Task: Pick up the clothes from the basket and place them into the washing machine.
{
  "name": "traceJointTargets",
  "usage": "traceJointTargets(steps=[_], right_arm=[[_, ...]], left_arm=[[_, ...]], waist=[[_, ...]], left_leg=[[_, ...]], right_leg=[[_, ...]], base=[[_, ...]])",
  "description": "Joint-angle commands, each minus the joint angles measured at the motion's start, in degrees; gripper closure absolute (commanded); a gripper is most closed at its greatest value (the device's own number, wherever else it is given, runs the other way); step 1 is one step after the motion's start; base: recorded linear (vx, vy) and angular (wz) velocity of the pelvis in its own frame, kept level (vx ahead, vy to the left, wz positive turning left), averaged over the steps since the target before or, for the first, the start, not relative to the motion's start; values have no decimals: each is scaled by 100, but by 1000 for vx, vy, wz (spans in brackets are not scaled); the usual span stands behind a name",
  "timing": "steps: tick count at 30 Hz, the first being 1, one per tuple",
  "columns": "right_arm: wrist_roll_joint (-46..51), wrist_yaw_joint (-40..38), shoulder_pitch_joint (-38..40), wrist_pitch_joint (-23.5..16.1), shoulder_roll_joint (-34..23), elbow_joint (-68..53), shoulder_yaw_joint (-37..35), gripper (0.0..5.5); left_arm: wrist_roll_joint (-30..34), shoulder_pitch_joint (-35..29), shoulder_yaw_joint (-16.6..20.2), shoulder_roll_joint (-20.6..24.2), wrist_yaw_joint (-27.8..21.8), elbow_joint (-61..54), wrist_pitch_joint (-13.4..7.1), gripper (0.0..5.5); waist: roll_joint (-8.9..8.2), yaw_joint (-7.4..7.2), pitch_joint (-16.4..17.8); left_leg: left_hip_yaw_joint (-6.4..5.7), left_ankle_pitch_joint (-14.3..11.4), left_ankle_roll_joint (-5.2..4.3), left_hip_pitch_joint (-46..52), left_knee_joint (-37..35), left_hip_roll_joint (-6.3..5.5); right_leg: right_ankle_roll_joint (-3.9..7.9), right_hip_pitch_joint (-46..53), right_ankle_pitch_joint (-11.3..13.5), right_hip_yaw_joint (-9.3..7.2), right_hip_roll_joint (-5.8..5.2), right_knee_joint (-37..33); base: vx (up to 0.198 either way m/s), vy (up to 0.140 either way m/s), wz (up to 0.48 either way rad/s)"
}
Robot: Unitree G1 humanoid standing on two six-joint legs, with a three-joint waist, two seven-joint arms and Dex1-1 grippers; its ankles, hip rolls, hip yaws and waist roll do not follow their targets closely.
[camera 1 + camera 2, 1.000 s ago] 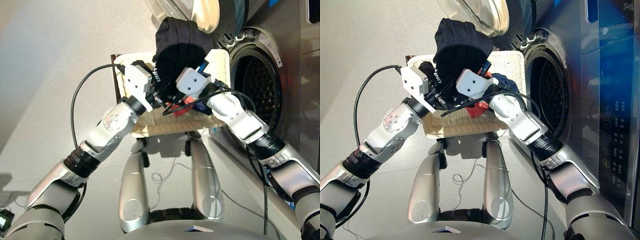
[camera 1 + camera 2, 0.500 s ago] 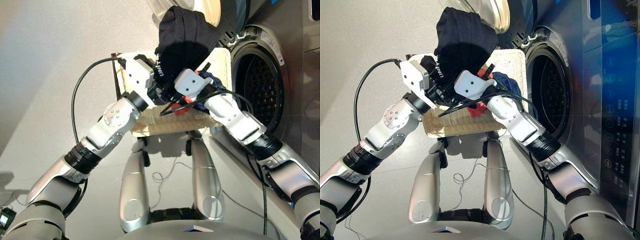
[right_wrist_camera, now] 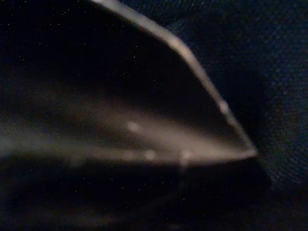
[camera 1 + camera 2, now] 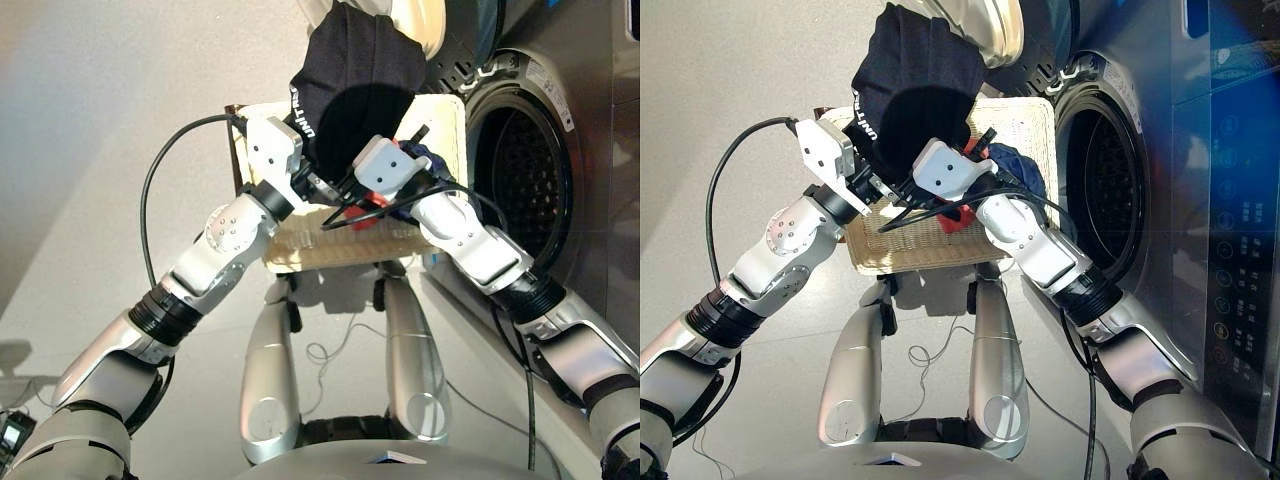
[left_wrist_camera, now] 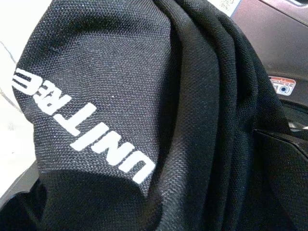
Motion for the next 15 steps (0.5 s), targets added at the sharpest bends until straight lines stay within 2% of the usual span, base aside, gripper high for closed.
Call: traceJointTargets(steps=[1, 8, 15], right_arm=[[-270, -553, -334, -695, 490, -431, -497, 550], [-240, -1179, 173, -737, 693, 582, -863, 550], [-124, -1696, 534, -769, 871, 1723, -1147, 550]], left_arm=[[96, 225, -451, -70, -74, -872, -244, 0], [132, 252, -455, -333, 37, -809, -370, 0], [206, 386, -295, -606, 272, -903, -576, 0]], waist=[[144, 42, -74], [223, 89, -74], [277, 121, -74]], left_leg=[[-145, -205, 188, -262, 462, -93], [-209, -248, 211, -317, 552, -116], [-246, -277, 212, -393, 617, -135]], right_leg=[[469, 370, -227, 90, -79, -18], [485, 365, -278, 65, -112, 68], [497, 357, -299, 37, -140, 73]], base=[[0, 0, 0], [0, 0, 0], [0, 0, 0]])
